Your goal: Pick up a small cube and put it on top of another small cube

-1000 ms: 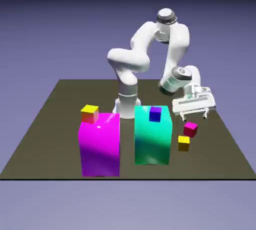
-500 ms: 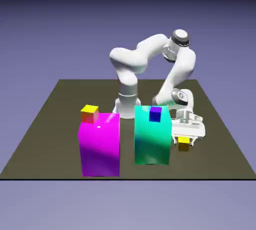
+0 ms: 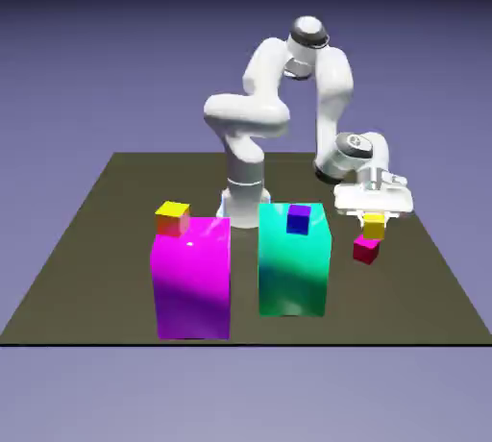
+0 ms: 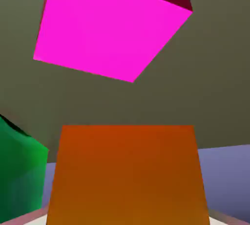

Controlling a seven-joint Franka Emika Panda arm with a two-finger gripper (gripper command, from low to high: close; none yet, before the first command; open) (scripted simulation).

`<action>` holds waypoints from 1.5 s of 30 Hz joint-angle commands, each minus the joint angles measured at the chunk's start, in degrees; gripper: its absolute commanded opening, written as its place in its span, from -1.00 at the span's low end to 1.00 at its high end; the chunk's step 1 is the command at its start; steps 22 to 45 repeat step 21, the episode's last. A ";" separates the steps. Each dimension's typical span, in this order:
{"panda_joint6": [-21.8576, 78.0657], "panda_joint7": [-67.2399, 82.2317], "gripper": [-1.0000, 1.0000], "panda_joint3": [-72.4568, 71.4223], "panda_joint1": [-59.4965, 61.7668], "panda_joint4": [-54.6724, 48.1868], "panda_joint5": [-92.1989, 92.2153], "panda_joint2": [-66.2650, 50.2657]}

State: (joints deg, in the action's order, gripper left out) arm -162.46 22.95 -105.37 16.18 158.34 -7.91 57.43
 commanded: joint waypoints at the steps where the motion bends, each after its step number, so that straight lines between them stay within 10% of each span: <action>1: 2.21 1.67 -1.00 0.32 -2.02 -0.09 2.50 -0.70; 12: -2.15 5.00 -1.00 -9.17 6.13 -1.87 10.81 1.38; 13: -2.15 5.00 1.00 -9.18 6.13 -1.87 10.81 1.39; 45: 8.88 6.58 1.00 1.25 -8.01 -0.36 9.87 -2.77</action>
